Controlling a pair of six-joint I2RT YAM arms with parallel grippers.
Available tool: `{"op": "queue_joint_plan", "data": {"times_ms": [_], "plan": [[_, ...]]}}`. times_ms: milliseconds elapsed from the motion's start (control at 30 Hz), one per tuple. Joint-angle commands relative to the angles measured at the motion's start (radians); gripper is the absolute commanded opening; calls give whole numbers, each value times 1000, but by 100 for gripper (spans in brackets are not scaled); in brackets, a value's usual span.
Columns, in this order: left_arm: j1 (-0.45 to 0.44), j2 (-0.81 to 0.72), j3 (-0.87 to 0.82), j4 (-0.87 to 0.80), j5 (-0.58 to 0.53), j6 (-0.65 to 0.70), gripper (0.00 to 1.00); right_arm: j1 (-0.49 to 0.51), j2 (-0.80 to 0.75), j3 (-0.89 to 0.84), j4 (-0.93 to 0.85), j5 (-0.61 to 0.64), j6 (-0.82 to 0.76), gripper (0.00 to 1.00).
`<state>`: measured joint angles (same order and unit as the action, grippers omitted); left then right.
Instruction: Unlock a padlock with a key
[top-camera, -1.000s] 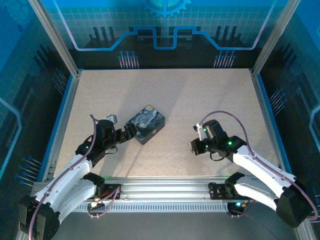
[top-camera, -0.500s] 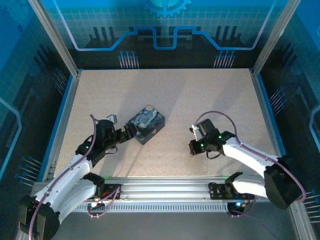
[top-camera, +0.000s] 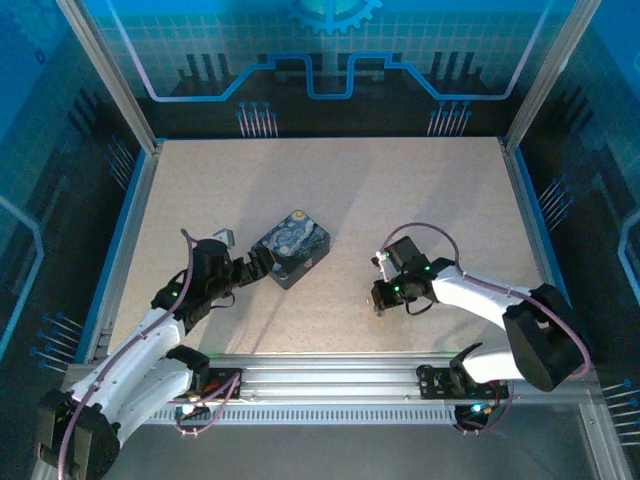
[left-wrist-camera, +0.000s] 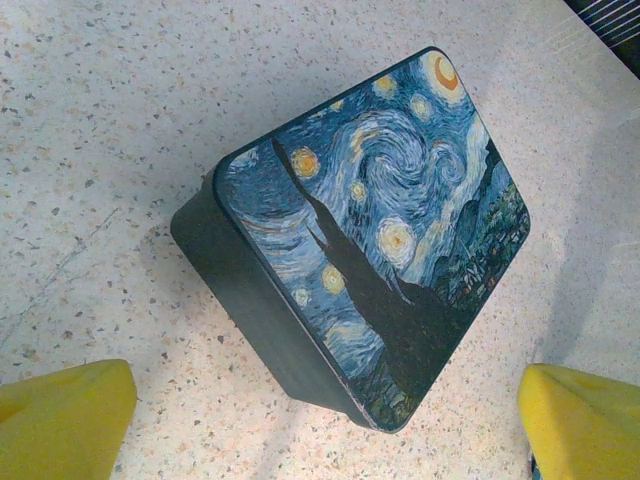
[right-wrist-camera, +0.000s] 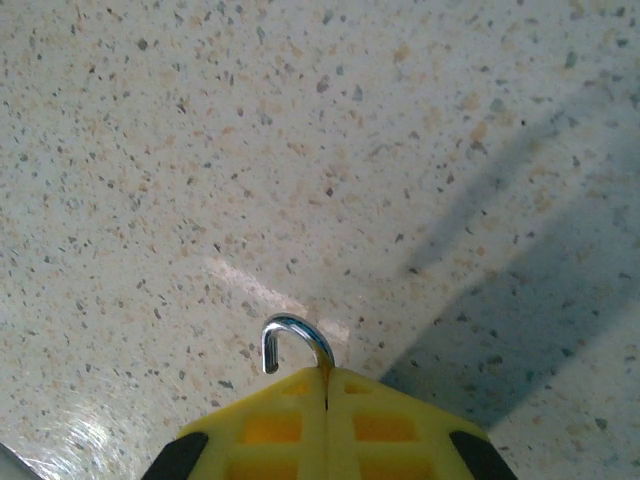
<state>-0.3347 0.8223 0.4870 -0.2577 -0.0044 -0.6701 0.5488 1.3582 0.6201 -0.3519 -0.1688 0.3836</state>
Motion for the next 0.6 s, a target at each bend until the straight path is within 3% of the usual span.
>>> {"op": "queue_joint_plan", "data": {"times_ms": [0, 300, 567], "plan": [[11, 7, -11, -5, -11, 29, 99, -12, 27, 27, 11, -20, -4, 5], [13, 12, -11, -2, -6, 28, 99, -12, 60, 32, 17, -24, 4, 8], [14, 11, -4, -3, 6, 16, 99, -12, -9, 31, 5, -1, 6, 14]]}}
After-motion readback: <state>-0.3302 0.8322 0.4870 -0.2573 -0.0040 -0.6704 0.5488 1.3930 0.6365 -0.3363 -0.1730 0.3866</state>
